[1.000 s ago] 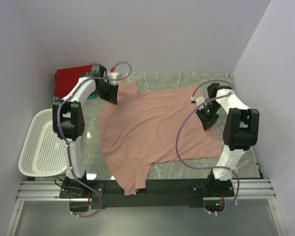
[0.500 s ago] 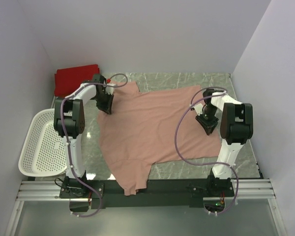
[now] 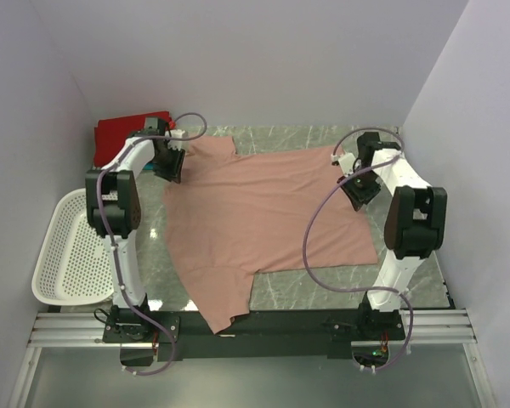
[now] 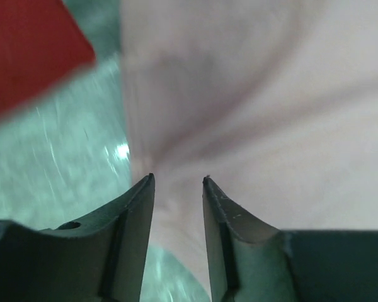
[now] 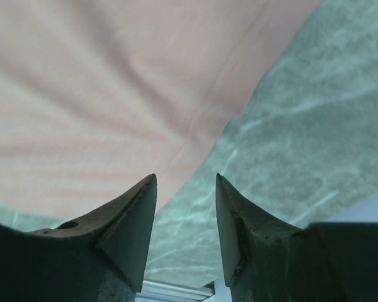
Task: Fold and stack the t-shirts
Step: Flatten the tshirt out
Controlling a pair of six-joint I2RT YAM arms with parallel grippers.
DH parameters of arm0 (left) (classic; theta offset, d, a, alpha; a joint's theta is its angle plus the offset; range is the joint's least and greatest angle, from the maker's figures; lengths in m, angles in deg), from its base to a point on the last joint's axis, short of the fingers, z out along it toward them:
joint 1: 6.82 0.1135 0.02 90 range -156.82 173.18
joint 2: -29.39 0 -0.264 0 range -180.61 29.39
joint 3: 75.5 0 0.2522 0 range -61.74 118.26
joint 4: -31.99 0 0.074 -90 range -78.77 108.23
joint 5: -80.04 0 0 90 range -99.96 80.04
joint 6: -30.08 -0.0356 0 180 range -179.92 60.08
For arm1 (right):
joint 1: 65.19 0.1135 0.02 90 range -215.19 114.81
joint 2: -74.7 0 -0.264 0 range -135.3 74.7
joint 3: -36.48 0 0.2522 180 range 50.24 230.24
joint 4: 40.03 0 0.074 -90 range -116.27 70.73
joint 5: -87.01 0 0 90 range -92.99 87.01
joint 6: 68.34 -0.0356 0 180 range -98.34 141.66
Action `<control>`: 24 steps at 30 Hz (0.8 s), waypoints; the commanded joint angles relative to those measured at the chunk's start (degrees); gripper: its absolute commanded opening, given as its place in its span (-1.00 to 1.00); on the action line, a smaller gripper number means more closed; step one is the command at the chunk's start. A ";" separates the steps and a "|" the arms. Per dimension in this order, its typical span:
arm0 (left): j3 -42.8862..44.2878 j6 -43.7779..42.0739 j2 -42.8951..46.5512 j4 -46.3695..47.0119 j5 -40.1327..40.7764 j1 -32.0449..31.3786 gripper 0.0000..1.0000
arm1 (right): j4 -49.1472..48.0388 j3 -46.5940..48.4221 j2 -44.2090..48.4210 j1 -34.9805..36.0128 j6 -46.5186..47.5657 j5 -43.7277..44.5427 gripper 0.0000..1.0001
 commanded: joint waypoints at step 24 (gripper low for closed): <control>-44.39 -8.95 28.30 1.12 -2.11 -3.69 -0.18 | -2.92 -28.29 9.34 0.31 6.69 8.21 -0.18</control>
